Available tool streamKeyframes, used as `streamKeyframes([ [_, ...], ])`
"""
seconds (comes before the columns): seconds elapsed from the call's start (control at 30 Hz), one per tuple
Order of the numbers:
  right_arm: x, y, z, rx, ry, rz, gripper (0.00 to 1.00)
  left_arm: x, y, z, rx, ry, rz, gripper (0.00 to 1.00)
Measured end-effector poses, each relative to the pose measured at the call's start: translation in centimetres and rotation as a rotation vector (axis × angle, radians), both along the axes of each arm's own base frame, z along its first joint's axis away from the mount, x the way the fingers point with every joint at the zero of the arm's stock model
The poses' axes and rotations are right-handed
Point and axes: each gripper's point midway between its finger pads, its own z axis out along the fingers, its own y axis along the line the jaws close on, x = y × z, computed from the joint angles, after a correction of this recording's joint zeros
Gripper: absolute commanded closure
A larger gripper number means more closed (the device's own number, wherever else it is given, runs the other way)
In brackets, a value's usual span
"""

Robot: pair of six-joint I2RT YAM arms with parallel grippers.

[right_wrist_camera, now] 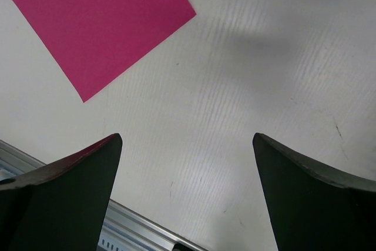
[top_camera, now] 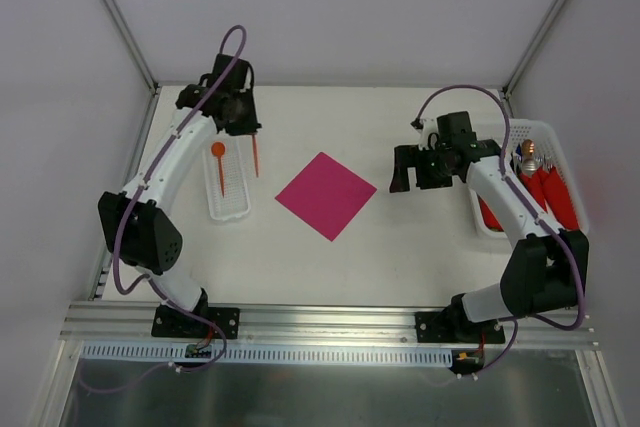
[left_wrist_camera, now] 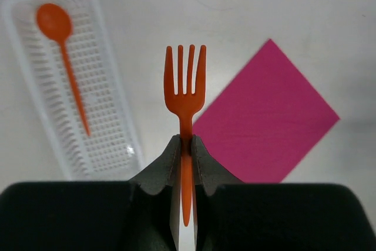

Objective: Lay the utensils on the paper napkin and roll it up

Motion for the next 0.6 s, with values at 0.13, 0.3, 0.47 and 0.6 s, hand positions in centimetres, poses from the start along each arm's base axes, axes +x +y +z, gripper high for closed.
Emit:
streamKeyframes([
  [0.13, 0.0, -1.4, 0.2, 0.023, 0.03, -0.044, 0.01, -0.6, -7.0, -1.5, -0.038, 0.053, -0.088, 1.0],
  [0.3, -0.2, -2.1, 0.4, 0.05, 0.054, -0.067, 0.01, -0.8, -14.1, -7.5, -0.031, 0.192, -0.142, 1.0],
  [0.47, -0.4, -1.9, 0.5, 0.07, 0.063, -0.06, 0.01, -0.2, -18.1, -12.9, -0.018, 0.292, -0.144, 1.0],
  [0.6, -0.5, -1.8, 0.5, 0.077, 0.066, -0.056, 0.01, -0.2, -18.9, -15.3, -0.01, 0.338, -0.111, 1.0],
])
